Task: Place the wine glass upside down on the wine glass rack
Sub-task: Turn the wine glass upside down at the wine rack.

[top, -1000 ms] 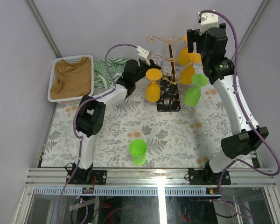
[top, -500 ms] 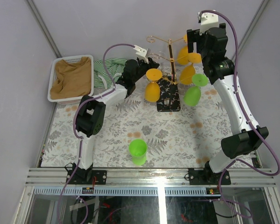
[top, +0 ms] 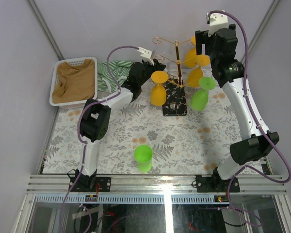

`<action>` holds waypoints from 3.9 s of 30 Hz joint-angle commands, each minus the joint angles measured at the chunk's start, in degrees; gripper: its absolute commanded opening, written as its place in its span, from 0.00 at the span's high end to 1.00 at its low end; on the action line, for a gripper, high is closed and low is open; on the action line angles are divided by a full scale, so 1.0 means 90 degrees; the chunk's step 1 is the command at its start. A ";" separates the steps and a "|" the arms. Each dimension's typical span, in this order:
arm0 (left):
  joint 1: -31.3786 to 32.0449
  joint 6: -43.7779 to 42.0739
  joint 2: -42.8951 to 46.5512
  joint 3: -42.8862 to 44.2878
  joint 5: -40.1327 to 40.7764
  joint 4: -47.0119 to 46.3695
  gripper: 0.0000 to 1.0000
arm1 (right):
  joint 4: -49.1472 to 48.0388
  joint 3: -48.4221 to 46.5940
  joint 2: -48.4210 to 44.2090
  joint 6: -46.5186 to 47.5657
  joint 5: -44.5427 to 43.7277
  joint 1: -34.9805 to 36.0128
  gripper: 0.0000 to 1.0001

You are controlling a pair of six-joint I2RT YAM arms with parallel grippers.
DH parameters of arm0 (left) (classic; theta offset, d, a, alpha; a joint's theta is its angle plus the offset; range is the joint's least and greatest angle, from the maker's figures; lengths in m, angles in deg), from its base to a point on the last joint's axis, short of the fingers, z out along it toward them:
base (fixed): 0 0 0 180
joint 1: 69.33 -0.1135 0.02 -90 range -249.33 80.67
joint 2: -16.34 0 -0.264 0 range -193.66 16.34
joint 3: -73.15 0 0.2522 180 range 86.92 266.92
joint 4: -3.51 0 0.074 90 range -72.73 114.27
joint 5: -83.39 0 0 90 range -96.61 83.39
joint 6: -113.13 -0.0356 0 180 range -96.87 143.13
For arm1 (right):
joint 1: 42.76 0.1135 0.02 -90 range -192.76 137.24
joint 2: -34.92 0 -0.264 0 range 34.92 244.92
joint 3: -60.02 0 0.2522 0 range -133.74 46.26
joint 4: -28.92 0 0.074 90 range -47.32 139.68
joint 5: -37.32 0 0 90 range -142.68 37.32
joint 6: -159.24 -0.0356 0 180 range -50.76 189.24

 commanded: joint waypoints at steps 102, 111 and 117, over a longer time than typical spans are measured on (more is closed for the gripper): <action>0.0253 -0.0279 0.1314 -0.2196 0.1385 -0.1757 0.85 | -0.0225 0.0420 -0.0317 -0.0087 0.0184 -0.0059 0.02; 0.0251 -0.0512 0.1517 -0.2537 0.1611 -0.1608 0.71 | -0.0208 0.0425 -0.0337 -0.0082 0.0191 -0.0058 0.02; 0.0256 -0.0537 0.1703 -0.2673 0.1708 -0.1373 0.64 | -0.0173 0.0398 -0.0350 -0.0044 0.0186 -0.0055 0.02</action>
